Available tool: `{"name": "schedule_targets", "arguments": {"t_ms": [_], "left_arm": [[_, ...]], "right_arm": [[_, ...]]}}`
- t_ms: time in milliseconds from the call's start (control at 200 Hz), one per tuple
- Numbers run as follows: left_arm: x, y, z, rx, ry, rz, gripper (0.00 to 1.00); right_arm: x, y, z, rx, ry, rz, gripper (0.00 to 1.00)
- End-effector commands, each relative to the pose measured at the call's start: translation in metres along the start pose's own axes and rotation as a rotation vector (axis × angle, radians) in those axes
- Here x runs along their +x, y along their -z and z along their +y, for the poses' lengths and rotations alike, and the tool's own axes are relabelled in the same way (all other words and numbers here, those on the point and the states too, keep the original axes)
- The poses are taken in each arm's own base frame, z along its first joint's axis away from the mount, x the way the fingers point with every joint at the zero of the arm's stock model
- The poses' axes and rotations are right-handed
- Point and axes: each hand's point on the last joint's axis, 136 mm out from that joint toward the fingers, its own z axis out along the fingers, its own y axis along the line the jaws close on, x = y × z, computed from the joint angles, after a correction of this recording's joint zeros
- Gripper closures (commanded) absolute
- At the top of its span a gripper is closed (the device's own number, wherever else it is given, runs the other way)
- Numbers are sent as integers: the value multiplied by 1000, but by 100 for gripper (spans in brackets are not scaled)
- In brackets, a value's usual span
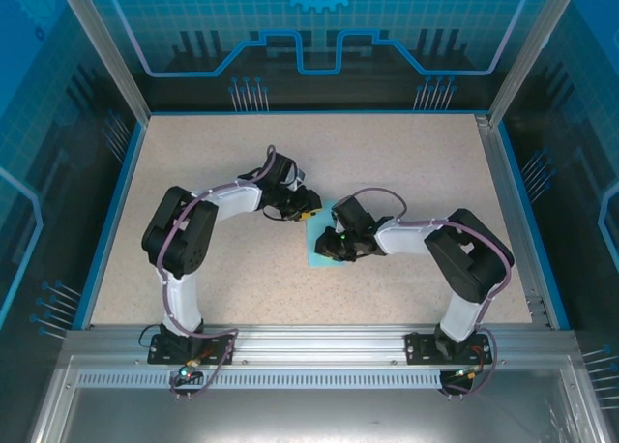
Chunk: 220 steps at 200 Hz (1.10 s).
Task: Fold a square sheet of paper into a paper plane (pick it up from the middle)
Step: Turn over the paper at the center of the table.
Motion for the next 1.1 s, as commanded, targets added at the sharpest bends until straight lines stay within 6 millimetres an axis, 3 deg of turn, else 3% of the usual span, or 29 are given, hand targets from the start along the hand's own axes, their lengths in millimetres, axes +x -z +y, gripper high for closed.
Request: {"name": "schedule_targets", "arguments": {"t_ms": [0,105,230,625,950,1095], "left_arm": [[-1,-9,-1,3,-26,35,69],[-2,-15,6,-17,-22,45,69],[-3,-22,16,-36,-9,51,70],[4,-26,49,-92,23,71,71],[7,-27,53,-96,28,78,71],[8,-27,52,-94,30,81,71]], "right_arm": [[-7,19,5,-5,53,-46,79],[-11,35,-9,35,27,-83,73],[-7,41,-34,67,-32,-78,70],[11,39,-56,139,-72,-34,64],[21,34,-57,154,-77,-11,62],[22,27,-43,74,-73,1,67]]}}
